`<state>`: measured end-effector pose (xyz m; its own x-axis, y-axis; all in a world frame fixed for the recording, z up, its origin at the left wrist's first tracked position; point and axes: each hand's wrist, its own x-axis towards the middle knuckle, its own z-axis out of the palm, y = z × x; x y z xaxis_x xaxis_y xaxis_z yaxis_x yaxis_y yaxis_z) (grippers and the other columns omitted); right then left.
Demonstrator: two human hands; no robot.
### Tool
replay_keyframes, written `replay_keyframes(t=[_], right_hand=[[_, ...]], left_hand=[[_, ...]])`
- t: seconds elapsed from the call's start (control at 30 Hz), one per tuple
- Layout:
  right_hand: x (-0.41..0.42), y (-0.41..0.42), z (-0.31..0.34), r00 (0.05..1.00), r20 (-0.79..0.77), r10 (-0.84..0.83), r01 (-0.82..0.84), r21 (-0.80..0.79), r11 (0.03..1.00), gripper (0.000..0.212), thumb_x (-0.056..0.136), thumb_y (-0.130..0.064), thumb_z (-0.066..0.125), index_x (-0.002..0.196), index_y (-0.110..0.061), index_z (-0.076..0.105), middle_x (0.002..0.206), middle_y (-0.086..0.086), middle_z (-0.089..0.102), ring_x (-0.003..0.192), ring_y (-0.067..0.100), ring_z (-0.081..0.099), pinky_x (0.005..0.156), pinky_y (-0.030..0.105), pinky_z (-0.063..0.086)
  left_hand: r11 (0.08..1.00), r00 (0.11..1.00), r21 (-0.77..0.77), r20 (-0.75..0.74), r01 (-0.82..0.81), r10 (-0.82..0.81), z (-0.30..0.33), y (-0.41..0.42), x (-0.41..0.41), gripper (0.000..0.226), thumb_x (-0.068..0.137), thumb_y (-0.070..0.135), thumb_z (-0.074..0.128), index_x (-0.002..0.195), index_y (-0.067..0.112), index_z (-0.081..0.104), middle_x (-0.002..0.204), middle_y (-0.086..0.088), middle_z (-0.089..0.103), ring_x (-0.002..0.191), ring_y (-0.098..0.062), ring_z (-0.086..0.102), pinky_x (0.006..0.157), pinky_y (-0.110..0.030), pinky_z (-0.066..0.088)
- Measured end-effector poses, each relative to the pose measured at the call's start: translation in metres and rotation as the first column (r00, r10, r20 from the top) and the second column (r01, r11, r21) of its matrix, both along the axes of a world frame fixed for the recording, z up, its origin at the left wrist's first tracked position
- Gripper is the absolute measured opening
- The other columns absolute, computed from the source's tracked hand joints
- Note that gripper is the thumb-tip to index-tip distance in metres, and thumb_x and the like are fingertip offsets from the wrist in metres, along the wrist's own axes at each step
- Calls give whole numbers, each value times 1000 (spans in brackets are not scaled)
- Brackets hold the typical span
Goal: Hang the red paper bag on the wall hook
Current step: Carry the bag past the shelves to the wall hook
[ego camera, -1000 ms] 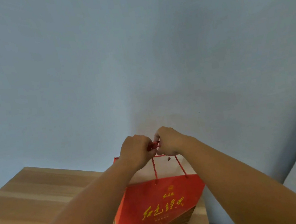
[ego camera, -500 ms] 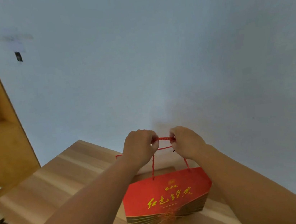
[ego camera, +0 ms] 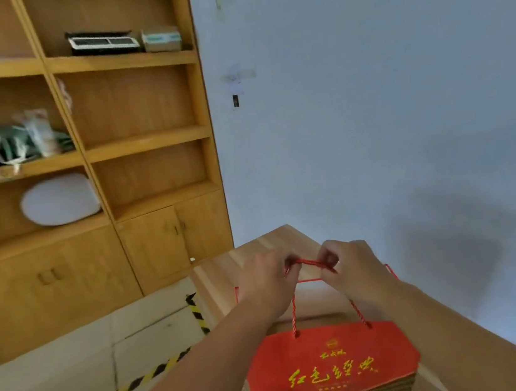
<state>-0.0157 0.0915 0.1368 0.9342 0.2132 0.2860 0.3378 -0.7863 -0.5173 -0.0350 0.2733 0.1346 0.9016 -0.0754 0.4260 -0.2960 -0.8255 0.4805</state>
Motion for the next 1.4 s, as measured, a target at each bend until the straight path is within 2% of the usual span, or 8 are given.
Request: replay_keyframes(t=[0.07,0.17,0.3,0.43,0.6,0.9,1.17,1.4], right_hand=[[0,29,0,997,2,71,-71,12,997,9,81,-17,76,79,-25,71,69,-7,70,68,9,66,64,30,55],[0,75,6,988,15,154,-155,11,988,12,83,-19,77,77,-26,70,69,-9,68,74,14,65,74,38,57],[-2,141,14,962,99,254,-251,-42,967,6,90,-23,75,84,-23,71,74,-12,66,75,13,61,80,32,45],[0,214,8,943,137,302,-294,-75,953,11,92,-34,73,91,-24,70,83,-3,72,88,25,63,83,40,48],[-2,298,3,921,134,366,-354,-105,929,14,90,-41,73,87,-29,66,84,-1,70,86,27,62,76,41,53],[14,405,14,884,159,441,-413,-178,893,12,92,-39,72,88,-30,66,86,-2,70,84,23,62,74,41,56],[50,478,7,880,114,460,-437,-182,881,10,95,-32,69,88,-25,66,83,-5,71,77,18,64,68,40,57],[125,539,-14,883,74,463,-441,-205,874,14,94,-40,68,87,-29,65,80,-7,70,76,17,64,67,40,56]], left_hand=[[997,997,-1,1,-81,81,-1,29,-9,12,90,31,61,97,32,71,87,12,73,84,-11,66,72,-38,56],[984,984,12,11,-179,179,4,71,-21,12,90,26,63,97,30,72,89,11,75,85,-12,68,72,-34,54],[955,955,36,38,-296,295,12,131,-39,11,93,27,62,99,29,71,93,9,76,86,-15,68,78,-37,54],[911,912,33,50,-410,408,12,191,-57,13,94,28,61,101,27,71,95,8,76,88,-15,69,80,-39,56],[851,851,3,32,-525,525,9,259,-74,12,93,27,62,100,26,72,93,7,75,88,-19,67,75,-35,50],[836,834,-43,59,-548,549,8,362,-75,9,93,28,64,97,28,71,90,11,74,86,-13,67,80,-37,52],[824,835,-160,4,-543,550,-10,434,-37,8,93,28,63,98,30,69,91,14,71,84,-6,64,74,-29,50],[830,839,-132,-30,-542,543,-31,503,38,7,91,31,64,95,31,71,87,16,72,81,0,63,66,-16,42]])
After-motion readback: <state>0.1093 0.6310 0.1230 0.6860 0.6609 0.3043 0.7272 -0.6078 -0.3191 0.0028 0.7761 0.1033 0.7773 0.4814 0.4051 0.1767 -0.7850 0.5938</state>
